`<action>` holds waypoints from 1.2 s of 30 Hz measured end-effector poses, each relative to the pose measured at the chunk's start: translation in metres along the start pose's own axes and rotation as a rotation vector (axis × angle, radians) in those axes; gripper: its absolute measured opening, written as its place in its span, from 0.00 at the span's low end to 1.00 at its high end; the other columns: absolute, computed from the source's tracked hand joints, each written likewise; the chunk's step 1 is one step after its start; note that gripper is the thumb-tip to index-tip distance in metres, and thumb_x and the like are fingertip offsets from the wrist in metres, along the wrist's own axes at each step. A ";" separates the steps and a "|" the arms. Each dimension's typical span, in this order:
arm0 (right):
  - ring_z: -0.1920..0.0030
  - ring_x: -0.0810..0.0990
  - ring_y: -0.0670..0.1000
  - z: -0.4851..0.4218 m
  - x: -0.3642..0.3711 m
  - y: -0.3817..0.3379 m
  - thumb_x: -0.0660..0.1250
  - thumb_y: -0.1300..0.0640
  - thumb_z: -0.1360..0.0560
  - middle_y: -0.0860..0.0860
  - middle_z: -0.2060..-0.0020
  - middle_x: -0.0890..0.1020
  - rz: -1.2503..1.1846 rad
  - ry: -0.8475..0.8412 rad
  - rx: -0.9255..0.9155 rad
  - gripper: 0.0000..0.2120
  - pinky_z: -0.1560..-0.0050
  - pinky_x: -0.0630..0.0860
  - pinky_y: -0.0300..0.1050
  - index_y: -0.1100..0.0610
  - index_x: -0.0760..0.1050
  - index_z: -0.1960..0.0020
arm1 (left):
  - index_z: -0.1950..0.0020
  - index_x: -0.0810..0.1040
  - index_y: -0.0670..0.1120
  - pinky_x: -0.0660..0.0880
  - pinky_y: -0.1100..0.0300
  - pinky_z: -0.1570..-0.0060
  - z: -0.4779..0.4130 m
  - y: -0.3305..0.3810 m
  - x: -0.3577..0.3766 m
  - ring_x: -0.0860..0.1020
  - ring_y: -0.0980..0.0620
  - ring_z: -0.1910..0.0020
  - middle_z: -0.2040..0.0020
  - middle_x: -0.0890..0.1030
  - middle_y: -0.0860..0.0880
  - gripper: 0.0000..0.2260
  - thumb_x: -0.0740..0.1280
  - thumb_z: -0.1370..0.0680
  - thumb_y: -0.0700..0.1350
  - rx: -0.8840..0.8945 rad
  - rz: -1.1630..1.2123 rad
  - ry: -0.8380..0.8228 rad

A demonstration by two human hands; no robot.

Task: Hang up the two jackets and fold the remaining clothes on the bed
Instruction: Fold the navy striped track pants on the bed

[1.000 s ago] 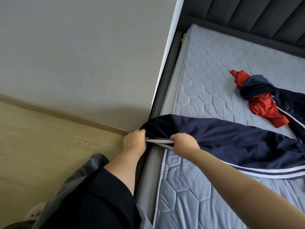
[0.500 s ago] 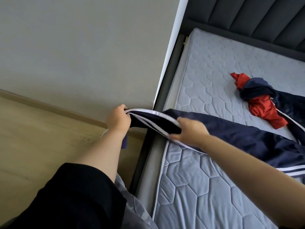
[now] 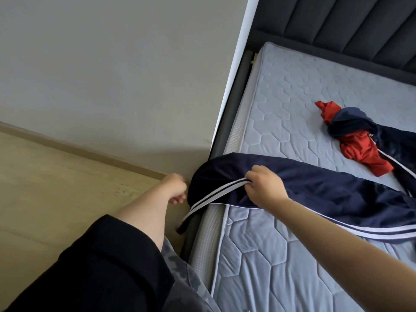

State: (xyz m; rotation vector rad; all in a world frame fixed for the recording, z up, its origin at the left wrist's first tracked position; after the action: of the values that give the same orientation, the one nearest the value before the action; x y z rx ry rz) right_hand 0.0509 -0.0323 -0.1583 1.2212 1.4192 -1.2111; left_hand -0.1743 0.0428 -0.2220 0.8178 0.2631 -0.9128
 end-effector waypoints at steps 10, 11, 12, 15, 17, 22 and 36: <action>0.51 0.76 0.61 -0.030 -0.021 0.041 0.56 0.66 0.28 0.56 0.48 0.78 -0.088 0.084 0.443 0.20 0.58 0.68 0.47 0.55 0.71 0.38 | 0.52 0.79 0.43 0.71 0.58 0.59 -0.003 0.025 0.031 0.79 0.44 0.53 0.52 0.81 0.44 0.08 0.63 0.22 0.47 0.347 -0.346 0.228; 0.46 0.75 0.60 -0.031 -0.018 0.035 0.58 0.66 0.29 0.55 0.41 0.75 0.001 0.037 0.313 0.23 0.55 0.70 0.48 0.55 0.69 0.35 | 0.54 0.79 0.43 0.71 0.56 0.59 0.000 0.031 0.024 0.79 0.42 0.53 0.54 0.81 0.43 0.10 0.61 0.21 0.46 0.359 -0.270 0.358; 0.41 0.72 0.59 -0.031 -0.014 0.026 0.61 0.65 0.31 0.55 0.36 0.71 0.065 -0.017 0.172 0.27 0.50 0.70 0.49 0.55 0.66 0.32 | 0.56 0.79 0.43 0.71 0.55 0.60 0.004 0.038 0.017 0.79 0.41 0.54 0.56 0.81 0.42 0.10 0.61 0.21 0.46 0.400 -0.158 0.446; 0.36 0.70 0.56 -0.033 0.004 -0.005 0.68 0.55 0.32 0.52 0.33 0.68 0.081 -0.151 -0.048 0.39 0.41 0.70 0.51 0.50 0.55 0.25 | 0.67 0.72 0.44 0.72 0.54 0.59 0.015 0.072 0.009 0.79 0.42 0.62 0.64 0.80 0.40 0.13 0.64 0.22 0.43 0.621 0.116 0.381; 0.45 0.76 0.56 -0.044 0.008 -0.014 0.66 0.54 0.30 0.52 0.41 0.76 -0.104 -0.132 0.035 0.33 0.52 0.74 0.49 0.47 0.60 0.27 | 0.65 0.75 0.41 0.71 0.58 0.59 0.024 0.094 0.012 0.79 0.45 0.61 0.62 0.82 0.41 0.11 0.64 0.22 0.41 0.722 0.187 0.300; 0.74 0.80 0.50 -0.086 -0.039 0.030 0.56 0.67 0.25 0.59 0.72 0.80 -0.814 0.192 0.673 0.10 0.70 0.74 0.47 0.65 0.75 0.54 | 0.41 0.75 0.44 0.70 0.68 0.55 0.014 0.089 0.007 0.75 0.53 0.56 0.55 0.77 0.52 0.14 0.59 0.23 0.32 0.613 0.539 0.386; 0.50 0.79 0.56 -0.062 0.008 0.032 0.67 0.50 0.27 0.58 0.52 0.82 -0.271 -0.397 0.197 0.15 0.47 0.73 0.47 0.61 0.79 0.48 | 0.58 0.72 0.47 0.65 0.59 0.63 -0.001 0.059 0.066 0.75 0.44 0.55 0.55 0.77 0.45 0.02 0.65 0.28 0.42 0.638 -0.563 0.180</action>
State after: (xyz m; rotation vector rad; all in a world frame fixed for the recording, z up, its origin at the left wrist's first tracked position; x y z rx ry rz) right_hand 0.0802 0.0311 -0.1613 0.8649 1.2121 -1.7072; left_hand -0.0883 0.0243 -0.2267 1.4610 0.3759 -1.4898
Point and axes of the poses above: each hand's wrist, its own z-axis away from the middle knuckle, its own x-axis out of the palm, y = z × x, the point moved 3 cm from there along -z, towards the middle knuckle
